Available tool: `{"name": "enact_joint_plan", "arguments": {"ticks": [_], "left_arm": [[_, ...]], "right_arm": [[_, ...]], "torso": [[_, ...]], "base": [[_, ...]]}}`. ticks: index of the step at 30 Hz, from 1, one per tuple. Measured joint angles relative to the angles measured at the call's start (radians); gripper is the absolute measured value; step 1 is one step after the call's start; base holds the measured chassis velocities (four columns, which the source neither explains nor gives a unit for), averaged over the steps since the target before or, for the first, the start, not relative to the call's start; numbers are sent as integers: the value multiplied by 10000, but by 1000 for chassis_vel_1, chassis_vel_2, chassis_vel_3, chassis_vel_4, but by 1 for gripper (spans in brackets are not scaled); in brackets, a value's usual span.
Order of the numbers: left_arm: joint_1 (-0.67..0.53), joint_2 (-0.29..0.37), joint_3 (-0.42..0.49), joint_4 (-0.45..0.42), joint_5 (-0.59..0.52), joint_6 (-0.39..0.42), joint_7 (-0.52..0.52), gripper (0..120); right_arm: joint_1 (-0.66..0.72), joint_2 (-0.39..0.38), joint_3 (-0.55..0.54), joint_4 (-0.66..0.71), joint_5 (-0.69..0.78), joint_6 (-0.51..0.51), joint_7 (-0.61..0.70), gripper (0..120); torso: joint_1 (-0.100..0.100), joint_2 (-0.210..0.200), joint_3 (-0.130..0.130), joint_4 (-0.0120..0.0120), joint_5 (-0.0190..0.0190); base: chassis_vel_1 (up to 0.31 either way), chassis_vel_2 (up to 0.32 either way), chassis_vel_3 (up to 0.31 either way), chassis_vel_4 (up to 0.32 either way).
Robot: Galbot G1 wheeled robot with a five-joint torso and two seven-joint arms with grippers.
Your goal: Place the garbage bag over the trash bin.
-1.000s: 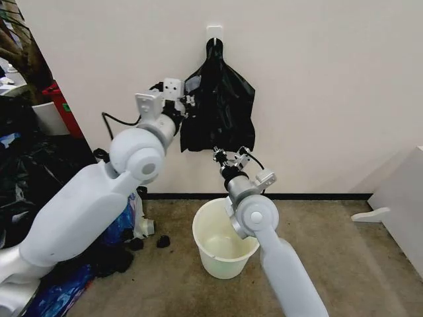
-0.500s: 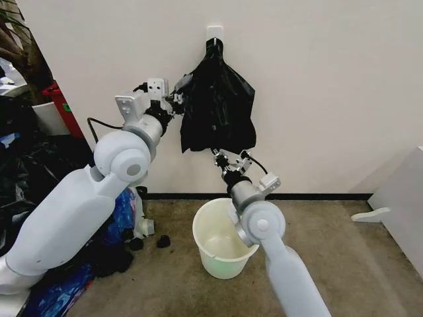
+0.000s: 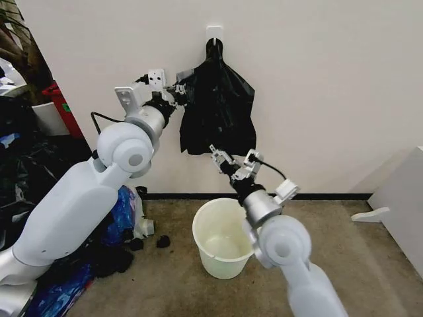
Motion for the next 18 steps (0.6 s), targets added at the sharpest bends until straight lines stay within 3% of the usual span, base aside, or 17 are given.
{"name": "enact_joint_plan", "arguments": {"ticks": [7, 18], "left_arm": [[28, 104, 18, -57, -174, -72, 13, 0], [10, 208, 27, -109, -292, -100, 42, 0]], "right_arm": [[1014, -391, 87, 134, 145, -391, -14, 99], [3069, -566, -520, -1037, -1739, -1079, 691, 100]], "torso": [[0, 0, 0, 0, 0], [0, 0, 1, 1, -1]], "base": [[0, 0, 0, 0], [0, 0, 0, 0]]}}
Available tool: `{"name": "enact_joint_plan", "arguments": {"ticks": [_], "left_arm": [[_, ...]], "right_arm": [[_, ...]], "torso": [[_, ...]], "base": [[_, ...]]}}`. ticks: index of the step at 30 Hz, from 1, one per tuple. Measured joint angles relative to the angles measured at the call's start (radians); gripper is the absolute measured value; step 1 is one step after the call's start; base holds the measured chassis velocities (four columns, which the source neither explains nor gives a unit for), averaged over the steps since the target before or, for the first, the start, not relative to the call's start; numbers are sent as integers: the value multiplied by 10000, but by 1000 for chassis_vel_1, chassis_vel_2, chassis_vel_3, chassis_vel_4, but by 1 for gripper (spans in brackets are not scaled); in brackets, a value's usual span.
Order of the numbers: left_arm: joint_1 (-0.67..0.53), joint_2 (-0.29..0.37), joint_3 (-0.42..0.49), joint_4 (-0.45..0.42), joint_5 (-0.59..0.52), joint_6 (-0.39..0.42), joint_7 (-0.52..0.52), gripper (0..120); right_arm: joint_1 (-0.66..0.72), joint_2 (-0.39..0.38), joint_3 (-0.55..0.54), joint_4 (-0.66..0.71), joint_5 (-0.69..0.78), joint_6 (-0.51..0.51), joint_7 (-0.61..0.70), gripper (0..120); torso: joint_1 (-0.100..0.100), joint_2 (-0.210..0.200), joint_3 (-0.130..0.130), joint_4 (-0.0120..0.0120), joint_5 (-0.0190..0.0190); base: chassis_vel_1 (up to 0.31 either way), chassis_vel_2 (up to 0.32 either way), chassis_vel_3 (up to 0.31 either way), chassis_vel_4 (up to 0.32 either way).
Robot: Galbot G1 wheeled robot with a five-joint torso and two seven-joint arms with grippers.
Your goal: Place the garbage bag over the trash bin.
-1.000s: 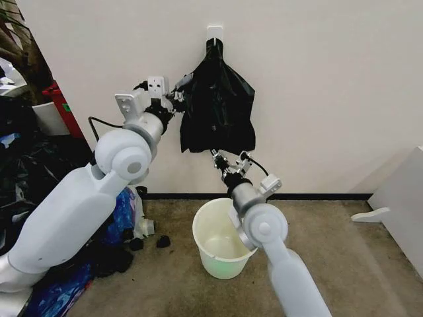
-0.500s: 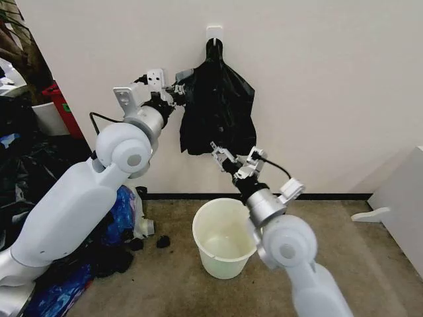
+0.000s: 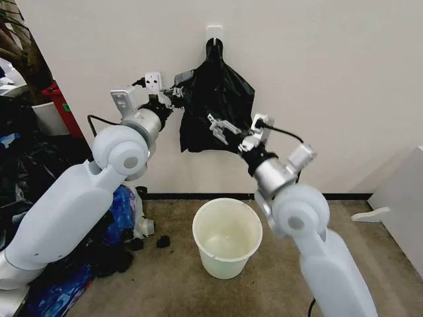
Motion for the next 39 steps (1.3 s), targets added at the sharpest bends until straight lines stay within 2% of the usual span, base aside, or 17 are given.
{"name": "enact_joint_plan", "arguments": {"ticks": [4, 6, 11, 16, 24, 39], "left_arm": [[-9, 85, -19, -50, -21, -1, 28, 0], [-8, 115, -33, -78, -33, -1, 33, 0], [133, 330, -172, -284, -84, -12, 96, 0], [209, 423, -206, -397, -90, -29, 130, 0], [228, 507, -239, -540, -147, -44, 165, 0], [496, 598, -418, -691, -151, -74, 226, 0]], "right_arm": [[495, 133, -370, -369, -1091, -268, -49, 100], [607, 174, -442, -458, -1186, -324, 25, 100], [1047, 534, -933, -1075, -2320, -953, 942, 100], [1264, 836, -1291, -1529, -3496, -1199, 1314, 100], [1345, 902, -1140, -2247, -5887, -1220, 1092, 100], [1117, 640, -387, -2542, -6262, -1244, 869, 100]], "torso": [[0, 0, 0, 0, 0], [0, 0, 0, -1, 0], [0, 0, 0, -1, -1], [0, 0, 0, 0, -1], [0, 0, 0, -1, 2], [0, 0, 0, -1, 2]], "base": [[0, 0, 0, 0], [0, 0, 0, 0], [0, 0, 0, 0], [0, 0, 0, 0], [0, 0, 0, 0], [0, 0, 0, 0]]}}
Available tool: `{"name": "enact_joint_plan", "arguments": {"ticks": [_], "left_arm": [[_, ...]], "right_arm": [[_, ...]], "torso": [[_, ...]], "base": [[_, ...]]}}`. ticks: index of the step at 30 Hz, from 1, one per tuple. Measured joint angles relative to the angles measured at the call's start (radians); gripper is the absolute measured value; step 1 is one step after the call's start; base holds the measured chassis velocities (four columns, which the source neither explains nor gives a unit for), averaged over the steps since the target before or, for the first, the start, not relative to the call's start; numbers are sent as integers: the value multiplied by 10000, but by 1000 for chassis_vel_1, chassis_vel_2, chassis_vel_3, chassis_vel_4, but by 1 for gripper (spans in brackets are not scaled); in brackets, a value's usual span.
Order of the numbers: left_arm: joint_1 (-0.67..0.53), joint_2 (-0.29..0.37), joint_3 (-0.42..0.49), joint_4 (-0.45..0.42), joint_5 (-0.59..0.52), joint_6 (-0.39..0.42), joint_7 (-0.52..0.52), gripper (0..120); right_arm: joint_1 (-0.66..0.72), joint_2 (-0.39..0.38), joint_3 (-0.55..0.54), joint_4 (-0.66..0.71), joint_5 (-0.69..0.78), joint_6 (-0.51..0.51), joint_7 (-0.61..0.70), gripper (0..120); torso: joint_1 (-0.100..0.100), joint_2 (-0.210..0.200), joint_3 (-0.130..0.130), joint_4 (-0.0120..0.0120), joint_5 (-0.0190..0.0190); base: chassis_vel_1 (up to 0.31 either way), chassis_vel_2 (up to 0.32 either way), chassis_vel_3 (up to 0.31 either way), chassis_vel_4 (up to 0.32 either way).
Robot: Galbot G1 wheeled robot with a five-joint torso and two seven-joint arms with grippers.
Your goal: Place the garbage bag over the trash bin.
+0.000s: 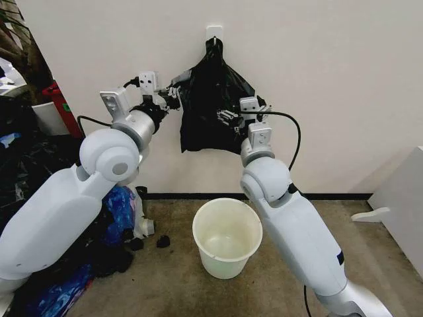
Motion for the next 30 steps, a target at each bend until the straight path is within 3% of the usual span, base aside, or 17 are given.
{"name": "enact_joint_plan", "arguments": {"ticks": [13, 30], "left_arm": [[452, 112, -343, -60, 68, 0, 136, 0], [602, 143, -307, -46, 179, -20, 200, 0]], "right_arm": [[-152, -41, 562, -45, 183, 247, 25, 100], [-795, -617, 1458, 984, 2385, 472, -110, 100]], "torso": [[0, 0, 0, 0, 0], [0, 0, -1, 0, -2]], "base": [[0, 0, 0, 0], [0, 0, 0, 0]]}}
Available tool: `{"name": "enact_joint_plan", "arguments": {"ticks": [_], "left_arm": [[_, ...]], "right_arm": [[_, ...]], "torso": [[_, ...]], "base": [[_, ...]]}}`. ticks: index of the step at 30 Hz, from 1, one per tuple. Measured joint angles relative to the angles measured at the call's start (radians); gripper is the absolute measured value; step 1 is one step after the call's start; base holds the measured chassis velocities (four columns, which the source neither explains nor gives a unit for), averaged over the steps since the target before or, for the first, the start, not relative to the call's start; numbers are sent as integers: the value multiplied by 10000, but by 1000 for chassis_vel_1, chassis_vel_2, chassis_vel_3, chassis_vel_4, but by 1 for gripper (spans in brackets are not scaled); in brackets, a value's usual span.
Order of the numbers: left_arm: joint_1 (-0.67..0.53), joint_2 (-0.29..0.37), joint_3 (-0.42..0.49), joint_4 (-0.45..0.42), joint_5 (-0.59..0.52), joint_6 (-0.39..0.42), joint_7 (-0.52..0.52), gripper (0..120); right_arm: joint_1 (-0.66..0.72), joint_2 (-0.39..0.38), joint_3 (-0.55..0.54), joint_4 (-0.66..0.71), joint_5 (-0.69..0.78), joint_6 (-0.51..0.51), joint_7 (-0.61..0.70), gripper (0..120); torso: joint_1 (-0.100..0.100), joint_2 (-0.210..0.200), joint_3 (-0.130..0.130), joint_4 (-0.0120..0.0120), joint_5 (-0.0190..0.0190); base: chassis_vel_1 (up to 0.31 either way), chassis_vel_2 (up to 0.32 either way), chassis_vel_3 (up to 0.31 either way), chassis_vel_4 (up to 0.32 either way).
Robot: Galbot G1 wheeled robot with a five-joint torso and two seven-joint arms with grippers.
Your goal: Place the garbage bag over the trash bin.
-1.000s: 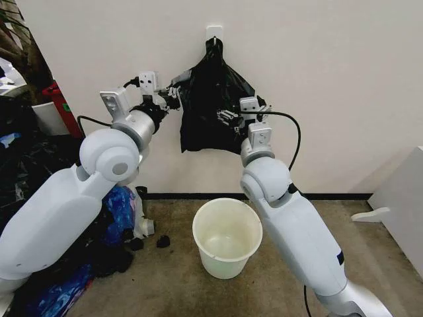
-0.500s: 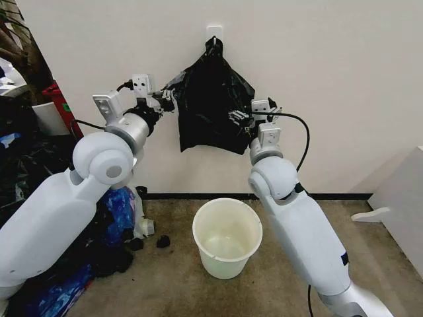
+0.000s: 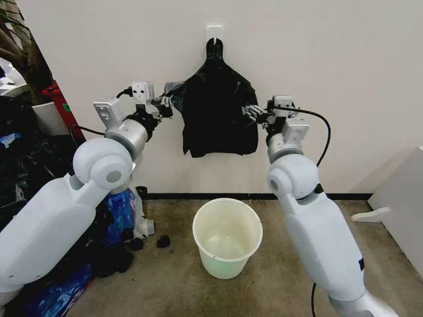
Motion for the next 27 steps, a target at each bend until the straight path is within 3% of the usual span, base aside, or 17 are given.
{"name": "enact_joint_plan", "arguments": {"ticks": [9, 15, 20, 27], "left_arm": [[-285, -46, 202, 9, -53, -19, -3, 0], [-366, -25, 262, 4, -87, -23, -12, 0], [-389, 14, 263, -14, -110, -23, -16, 0], [-385, 32, 227, -28, -127, -23, -16, 0]], "right_arm": [[-731, -255, -743, 1198, 503, 238, -802, 100], [-326, -560, -1329, 1217, -2391, 491, -2554, 100], [36, -743, -1699, 885, -3932, 489, -3067, 100], [381, -900, -2064, 889, -5748, -400, -3954, 97]], "torso": [[0, 0, 0, 0, 3], [0, 0, 0, 0, 0], [0, 0, 1, 2, 0], [0, 0, 1, 0, 1]], "base": [[0, 0, 0, 0], [0, 0, 0, 0], [0, 0, 0, 0], [0, 0, 0, 0]]}}
